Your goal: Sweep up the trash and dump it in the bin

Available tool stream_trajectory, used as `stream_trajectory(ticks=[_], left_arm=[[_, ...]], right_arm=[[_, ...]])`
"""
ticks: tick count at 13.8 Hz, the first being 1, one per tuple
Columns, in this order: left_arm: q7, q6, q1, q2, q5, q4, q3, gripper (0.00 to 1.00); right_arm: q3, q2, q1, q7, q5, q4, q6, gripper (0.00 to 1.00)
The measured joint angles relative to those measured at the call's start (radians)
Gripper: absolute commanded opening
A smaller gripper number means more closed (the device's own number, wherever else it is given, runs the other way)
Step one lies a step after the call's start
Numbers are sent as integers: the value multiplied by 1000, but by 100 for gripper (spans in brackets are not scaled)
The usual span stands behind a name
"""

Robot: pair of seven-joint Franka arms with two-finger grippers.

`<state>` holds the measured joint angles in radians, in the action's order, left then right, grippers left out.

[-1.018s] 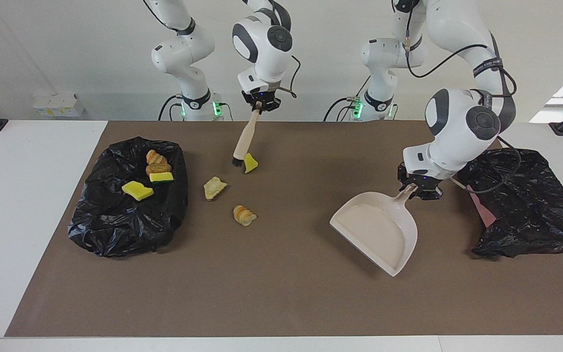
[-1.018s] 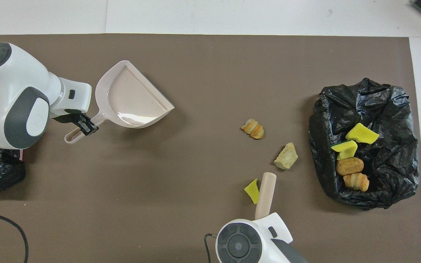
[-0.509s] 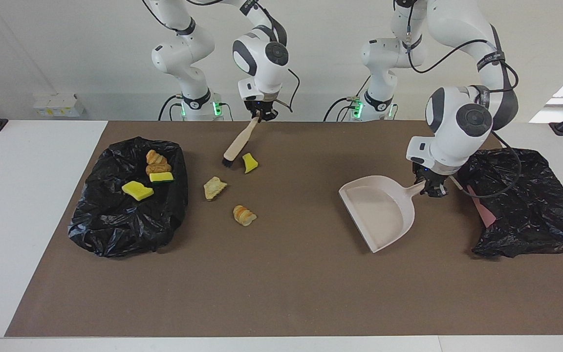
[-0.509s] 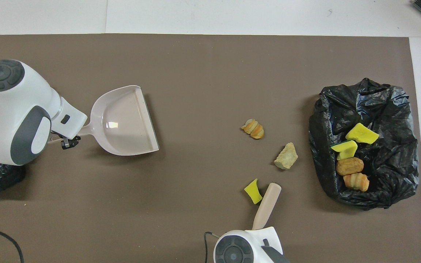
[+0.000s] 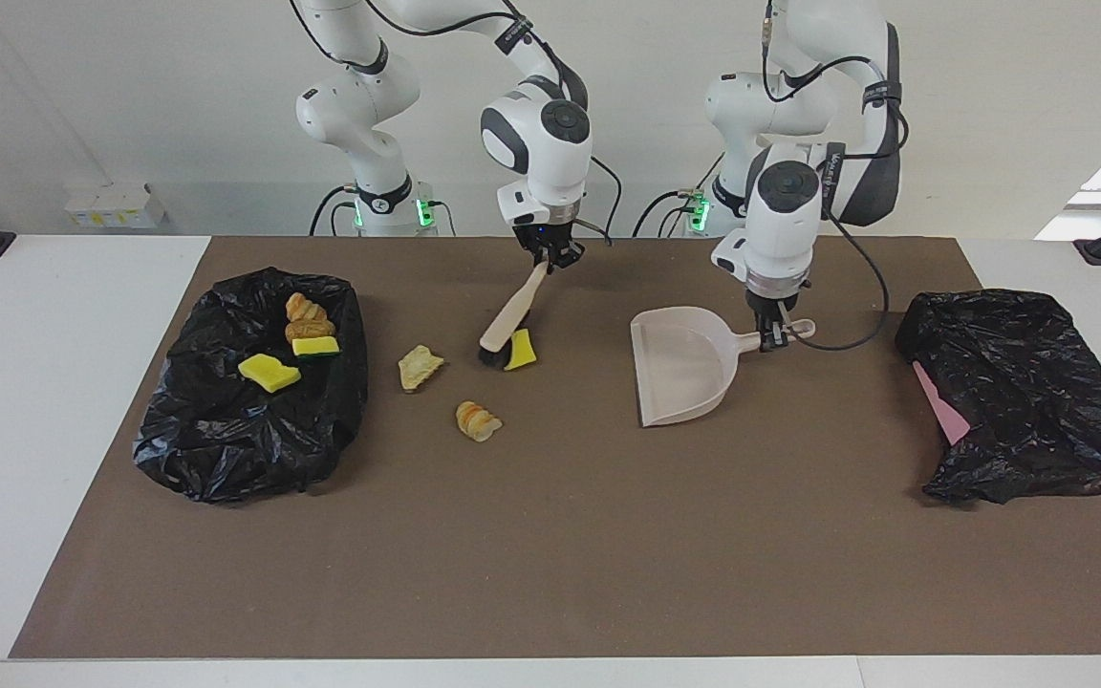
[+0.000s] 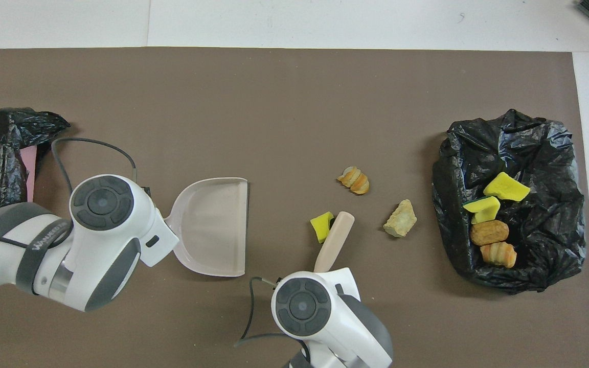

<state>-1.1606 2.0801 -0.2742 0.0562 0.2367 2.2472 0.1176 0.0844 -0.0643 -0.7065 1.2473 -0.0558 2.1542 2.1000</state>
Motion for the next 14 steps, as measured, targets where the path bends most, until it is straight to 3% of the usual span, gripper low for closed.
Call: stream_trajectory(ticks=[3,6,10,14], left_arm=[[13,-10,-58,14,-1,21,2,0],[75,-8,-58,13,-50,30,-7,0],[207,-6,-58,13,-66,31,-11,0],[230,-6,-58,13,-75,31,-10,0]], right_arm=[[-5,-93,20,-79,20,-141,-64,0],[-12,-67,63,-184,39,-222,-228,0],[-19,18,170,-380,79,-231,-407,0],[-21,28,249,-422,159,-175,-451,0]])
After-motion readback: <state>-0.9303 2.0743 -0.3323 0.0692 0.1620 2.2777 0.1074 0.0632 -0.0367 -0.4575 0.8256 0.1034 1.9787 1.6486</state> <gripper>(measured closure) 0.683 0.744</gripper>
